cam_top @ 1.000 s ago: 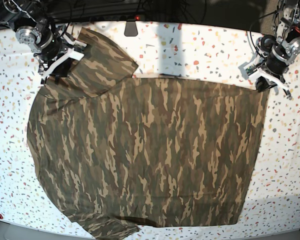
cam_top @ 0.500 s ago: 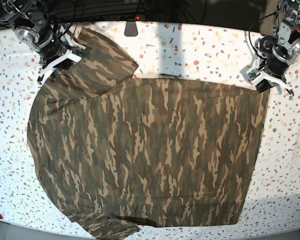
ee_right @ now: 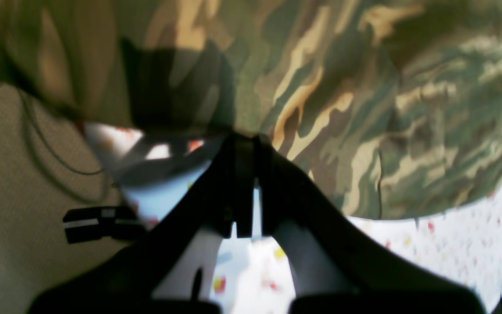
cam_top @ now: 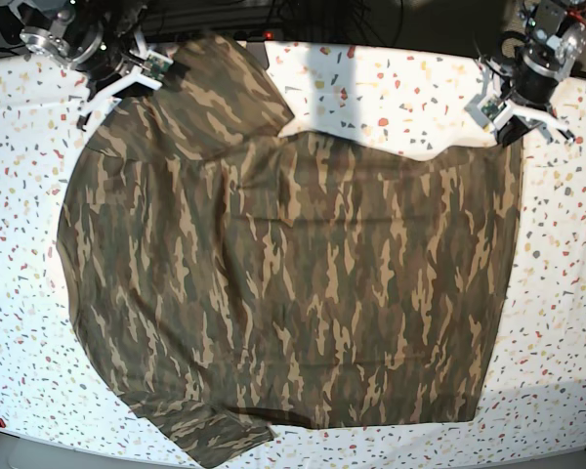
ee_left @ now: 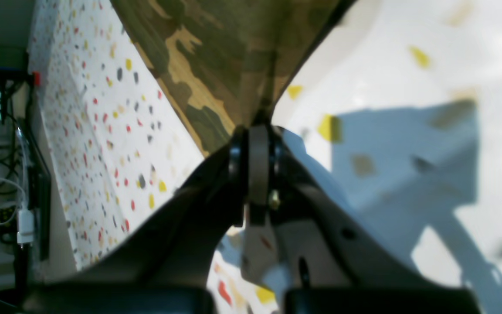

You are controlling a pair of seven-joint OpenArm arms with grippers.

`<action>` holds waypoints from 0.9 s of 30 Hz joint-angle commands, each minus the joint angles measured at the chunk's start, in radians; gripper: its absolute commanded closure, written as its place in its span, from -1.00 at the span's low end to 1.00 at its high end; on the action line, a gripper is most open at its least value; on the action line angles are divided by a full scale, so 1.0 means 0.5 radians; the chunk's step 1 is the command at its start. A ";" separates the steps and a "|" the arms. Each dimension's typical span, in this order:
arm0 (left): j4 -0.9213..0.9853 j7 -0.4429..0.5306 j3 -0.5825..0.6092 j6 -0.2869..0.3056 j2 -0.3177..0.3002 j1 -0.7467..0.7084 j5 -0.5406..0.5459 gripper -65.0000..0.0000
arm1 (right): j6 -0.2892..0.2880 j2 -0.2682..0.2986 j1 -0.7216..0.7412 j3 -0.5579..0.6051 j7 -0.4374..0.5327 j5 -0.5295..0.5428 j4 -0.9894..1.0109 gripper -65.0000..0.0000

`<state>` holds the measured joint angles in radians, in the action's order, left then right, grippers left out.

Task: Fold the T-shirt properly
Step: 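Grasp the shirt shoulders with both grippers and lift them, then lower the held shoulders and pull the shirt flat with both grippers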

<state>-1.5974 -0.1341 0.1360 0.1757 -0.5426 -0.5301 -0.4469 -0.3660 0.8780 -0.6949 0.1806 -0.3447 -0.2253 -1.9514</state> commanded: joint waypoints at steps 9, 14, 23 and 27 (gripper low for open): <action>-0.269 -0.043 -0.195 0.060 -0.012 -0.336 0.164 1.00 | 0.019 0.021 -0.468 -0.292 0.147 0.002 -0.079 1.00; -0.412 -0.045 -0.317 0.060 -0.012 -0.523 0.165 1.00 | 0.031 -0.052 -0.594 -0.327 0.150 -0.013 -0.081 1.00; -0.547 0.049 -0.547 0.059 -0.002 -0.775 0.203 1.00 | 0.084 -0.150 -0.819 -0.327 0.150 -0.240 -0.195 1.00; -0.626 0.057 -0.624 0.059 -0.002 -0.772 0.308 1.00 | 0.253 -0.150 -0.816 -0.368 0.146 -0.239 -0.261 1.00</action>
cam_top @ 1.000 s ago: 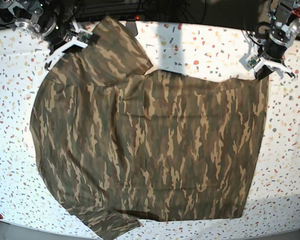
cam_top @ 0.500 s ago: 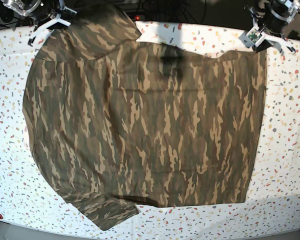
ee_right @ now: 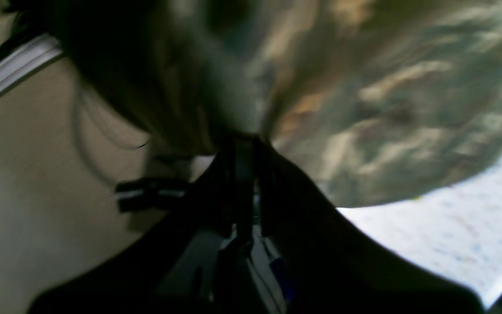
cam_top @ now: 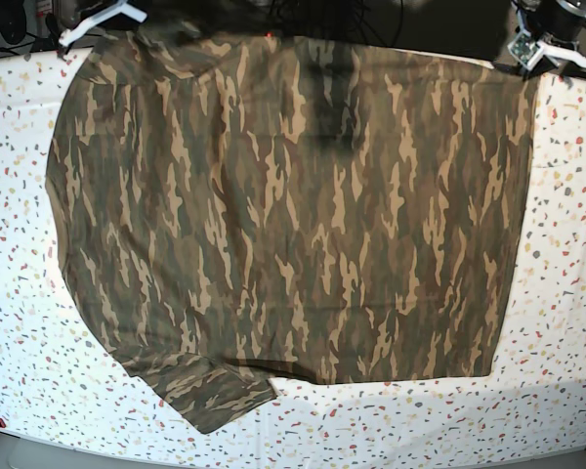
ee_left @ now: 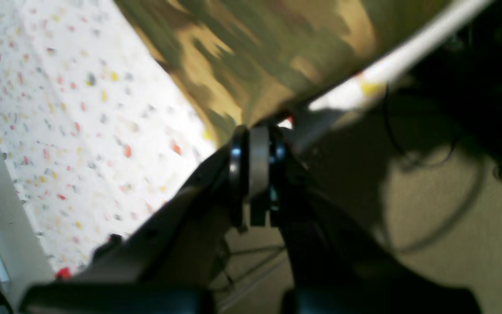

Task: Fold the T-shirt properly
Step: 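Lower the held shoulders and pull the shirt flat with both grippers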

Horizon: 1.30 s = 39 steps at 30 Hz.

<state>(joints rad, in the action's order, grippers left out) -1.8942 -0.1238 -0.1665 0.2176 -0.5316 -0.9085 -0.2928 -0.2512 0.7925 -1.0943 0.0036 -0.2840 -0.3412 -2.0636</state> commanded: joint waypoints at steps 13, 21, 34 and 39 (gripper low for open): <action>-0.164 0.044 -0.137 -0.009 -0.024 0.310 0.307 1.00 | 0.105 0.021 0.429 -0.400 0.031 0.384 -0.063 1.00; -0.076 0.015 -0.133 0.244 -0.024 0.581 0.413 1.00 | 0.037 0.021 0.768 -0.399 0.081 0.599 0.153 1.00; 0.385 -0.021 0.047 0.261 -0.024 1.013 0.520 1.00 | -0.182 -0.032 1.241 -0.300 0.195 0.811 0.633 1.00; 0.534 -0.023 0.143 0.262 -0.024 1.156 0.518 1.00 | -0.183 -0.034 1.392 -0.137 0.192 0.795 0.796 1.00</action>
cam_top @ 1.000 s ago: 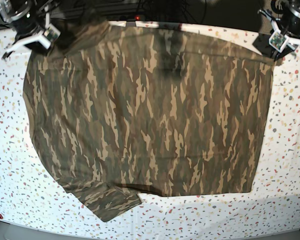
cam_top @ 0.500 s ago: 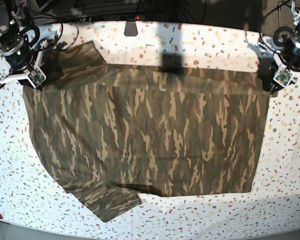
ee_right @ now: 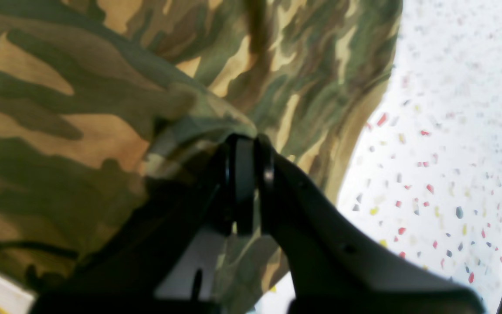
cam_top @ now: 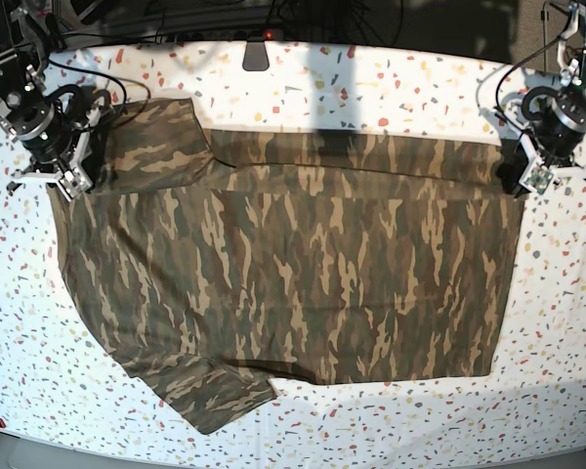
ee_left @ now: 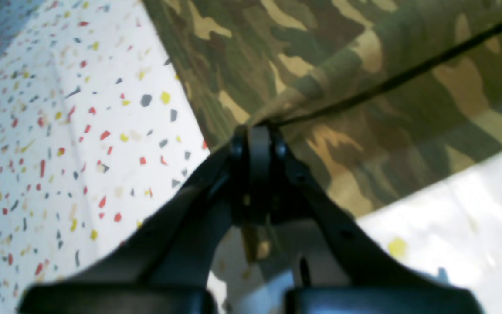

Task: Fold the T-shirt properly
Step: 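Lower the held shoulders and pull the shirt flat with both grippers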

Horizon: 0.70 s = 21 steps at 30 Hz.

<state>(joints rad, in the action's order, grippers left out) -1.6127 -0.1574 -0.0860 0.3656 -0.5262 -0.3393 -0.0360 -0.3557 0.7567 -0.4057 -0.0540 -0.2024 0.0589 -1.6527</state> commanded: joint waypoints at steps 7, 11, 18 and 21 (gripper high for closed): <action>0.180 0.064 -0.003 -0.034 -0.034 0.131 0.006 1.00 | 0.022 0.031 0.226 0.096 0.031 -0.004 0.219 1.00; 0.224 0.121 -0.003 -0.034 -0.034 0.140 0.006 1.00 | -0.057 0.031 0.297 0.109 0.034 -0.004 0.300 1.00; 0.310 0.154 -0.003 -0.034 -0.034 0.189 0.007 1.00 | -0.135 -0.059 0.381 0.109 0.054 -0.005 0.422 1.00; 0.309 0.155 -0.003 -0.034 -0.035 0.192 0.007 1.00 | -0.134 -0.073 0.391 0.109 0.063 -0.005 0.422 1.00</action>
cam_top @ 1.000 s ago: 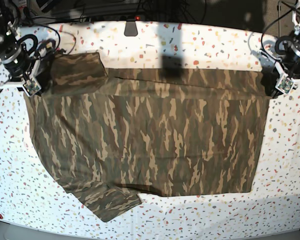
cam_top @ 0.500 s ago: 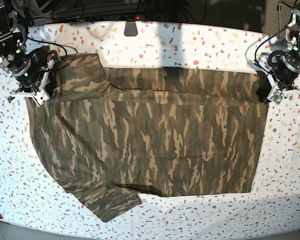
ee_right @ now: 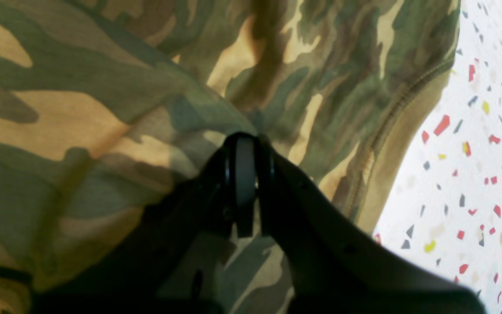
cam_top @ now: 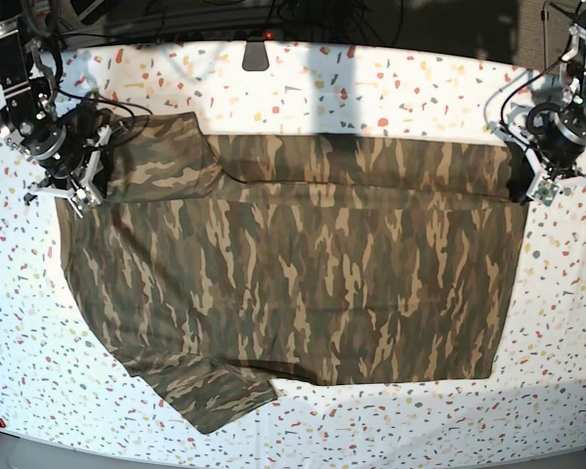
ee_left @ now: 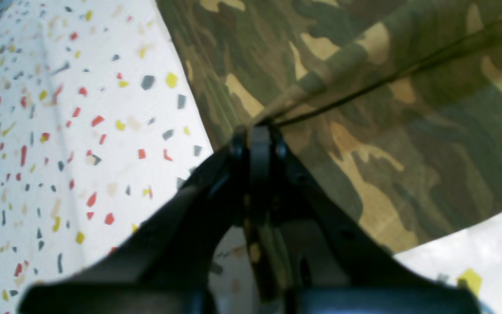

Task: Fold the T-shirt properly
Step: 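Lower the held shoulders and pull the shirt flat with both grippers, then open both grippers and regrasp the shirt's collar edge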

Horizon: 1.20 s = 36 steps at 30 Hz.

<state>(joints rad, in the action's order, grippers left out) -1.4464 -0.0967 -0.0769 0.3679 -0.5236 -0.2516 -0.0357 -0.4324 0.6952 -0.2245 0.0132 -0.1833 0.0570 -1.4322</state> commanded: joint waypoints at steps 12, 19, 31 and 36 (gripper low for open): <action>-0.038 -0.078 -0.027 -0.101 -0.042 0.015 0.053 0.30 | 0.026 0.073 0.050 -0.033 0.021 0.037 -0.047 0.38; -0.234 -0.317 -0.027 -0.098 -0.080 0.014 0.403 0.30 | 0.024 0.083 0.044 -0.195 -0.084 0.340 -0.241 0.39; -0.644 -0.860 -0.027 0.419 -0.084 -0.030 -0.303 0.30 | 0.020 0.083 0.011 -0.281 -0.137 0.366 -0.304 0.39; -0.645 -0.774 -0.027 0.446 -0.083 -0.198 -0.485 0.30 | 0.020 0.083 0.011 -0.281 -0.142 0.366 -0.303 0.39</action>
<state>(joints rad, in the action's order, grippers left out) -1.7535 -0.4927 -0.0814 0.5980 -0.5491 -0.3538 -0.2771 -0.4313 0.7120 -0.2306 -0.1158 -0.2749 0.2378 -1.5673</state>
